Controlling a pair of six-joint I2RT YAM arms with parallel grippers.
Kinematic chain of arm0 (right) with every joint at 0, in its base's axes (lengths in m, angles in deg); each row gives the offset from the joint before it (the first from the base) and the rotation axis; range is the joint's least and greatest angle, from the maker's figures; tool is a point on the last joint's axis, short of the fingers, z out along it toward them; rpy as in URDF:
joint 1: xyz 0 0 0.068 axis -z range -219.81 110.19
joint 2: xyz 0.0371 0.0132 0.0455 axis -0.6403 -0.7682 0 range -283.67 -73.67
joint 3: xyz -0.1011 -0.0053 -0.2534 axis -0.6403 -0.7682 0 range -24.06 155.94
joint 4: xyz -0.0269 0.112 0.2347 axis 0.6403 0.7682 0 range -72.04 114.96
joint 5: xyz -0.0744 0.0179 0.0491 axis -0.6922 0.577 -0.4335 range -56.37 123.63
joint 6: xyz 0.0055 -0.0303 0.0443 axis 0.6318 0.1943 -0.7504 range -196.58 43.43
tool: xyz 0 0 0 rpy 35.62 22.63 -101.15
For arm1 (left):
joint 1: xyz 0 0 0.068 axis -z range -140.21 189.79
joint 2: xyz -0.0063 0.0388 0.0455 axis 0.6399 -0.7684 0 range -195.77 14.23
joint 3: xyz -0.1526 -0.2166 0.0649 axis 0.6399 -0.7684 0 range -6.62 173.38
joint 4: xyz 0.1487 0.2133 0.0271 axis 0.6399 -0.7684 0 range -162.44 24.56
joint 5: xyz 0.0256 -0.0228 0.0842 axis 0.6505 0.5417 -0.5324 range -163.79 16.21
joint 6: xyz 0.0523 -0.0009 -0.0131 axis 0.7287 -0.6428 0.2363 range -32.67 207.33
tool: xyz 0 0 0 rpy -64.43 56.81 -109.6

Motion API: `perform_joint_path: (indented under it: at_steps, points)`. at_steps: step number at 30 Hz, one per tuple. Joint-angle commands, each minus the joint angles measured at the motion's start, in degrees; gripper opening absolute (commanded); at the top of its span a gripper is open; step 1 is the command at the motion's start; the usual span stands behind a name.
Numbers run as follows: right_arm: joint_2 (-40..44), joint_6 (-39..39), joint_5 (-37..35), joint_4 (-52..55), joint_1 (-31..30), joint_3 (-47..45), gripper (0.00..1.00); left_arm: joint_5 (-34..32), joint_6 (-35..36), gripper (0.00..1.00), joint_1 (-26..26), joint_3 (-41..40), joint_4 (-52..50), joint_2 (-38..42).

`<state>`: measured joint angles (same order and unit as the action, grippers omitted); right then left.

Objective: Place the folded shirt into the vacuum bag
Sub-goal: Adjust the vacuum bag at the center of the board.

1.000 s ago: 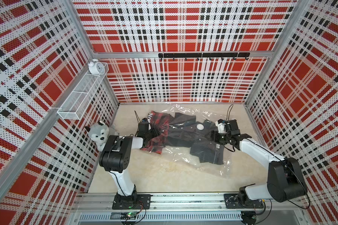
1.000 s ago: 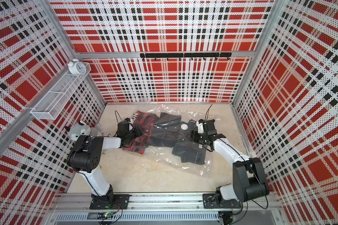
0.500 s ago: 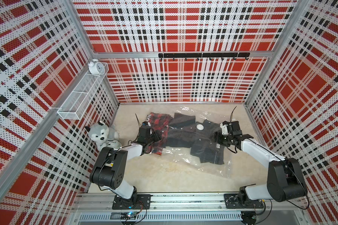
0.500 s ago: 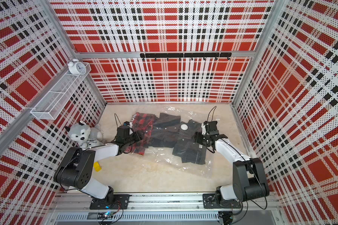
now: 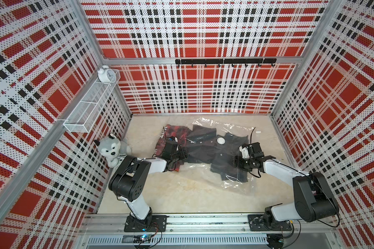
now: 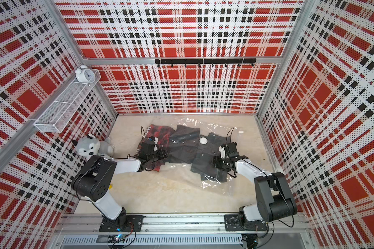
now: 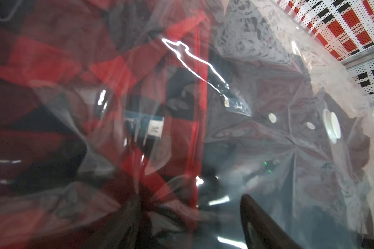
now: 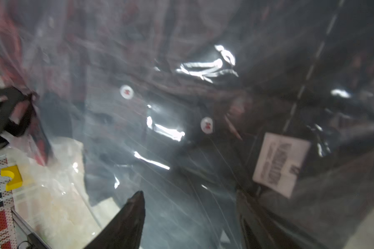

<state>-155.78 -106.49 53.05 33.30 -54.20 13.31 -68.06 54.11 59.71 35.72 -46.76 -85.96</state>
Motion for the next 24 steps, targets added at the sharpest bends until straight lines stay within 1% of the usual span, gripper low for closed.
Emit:
perform_joint_path:
  at_steps: [1, 5, 8, 10, 12, 14, 15, 17, 19, 20, 23, 24]
  points:
    - [0.1, -4.1, -0.5, -3.0, -3.8, -2.8, 0.69, 1.3, 0.7, 0.76, -2.1, 4.5, 0.0, -7.0]
    - [0.2, -8.7, -0.7, -7.1, -10.7, -5.7, 0.69, 6.3, 1.0, 0.75, -4.2, 13.2, 0.3, -14.3]
    - [-1.8, -12.8, -0.5, -11.4, -16.8, -6.2, 0.69, 7.6, 1.5, 0.75, -5.1, 22.9, -1.4, -20.1]
    - [-5.0, -15.0, 0.7, -14.9, -21.6, -4.4, 0.69, 10.0, 1.3, 0.75, -5.3, 29.9, -3.7, -23.6]
    - [-8.8, -16.7, 2.4, -17.2, -26.2, -1.0, 0.69, 11.4, 1.0, 0.74, -5.3, 33.5, -5.2, -24.4]
    - [-11.7, -18.0, 4.8, -19.9, -30.9, 2.9, 0.68, 11.4, 1.0, 0.75, -5.3, 33.2, -6.2, -21.9]
    - [-12.5, -18.5, 5.7, -20.6, -33.1, 5.2, 0.68, 11.4, 1.1, 0.75, -6.7, 31.8, -6.3, -19.6]
    - [-12.2, -19.4, 6.6, -21.3, -36.1, 8.3, 0.69, 10.5, 1.2, 0.75, -7.4, 27.6, -6.4, -13.9]
    - [-9.5, -20.0, 6.3, -20.7, -36.6, 9.4, 0.7, 8.1, 2.1, 0.76, -7.6, 22.2, -7.4, -7.4]
    - [-7.8, -19.9, 5.1, -19.6, -36.3, 9.4, 0.7, 6.6, 2.6, 0.76, -7.5, 20.2, -8.3, -4.8]
    - [-2.4, -18.0, 0.8, -12.3, -34.5, 10.0, 0.72, 2.8, 4.3, 0.76, -6.3, 15.1, -10.9, 2.0]
    - [-0.7, -17.2, 0.0, -10.0, -33.3, 9.9, 0.73, 1.6, 4.9, 0.76, -4.5, 14.1, -12.0, 3.7]
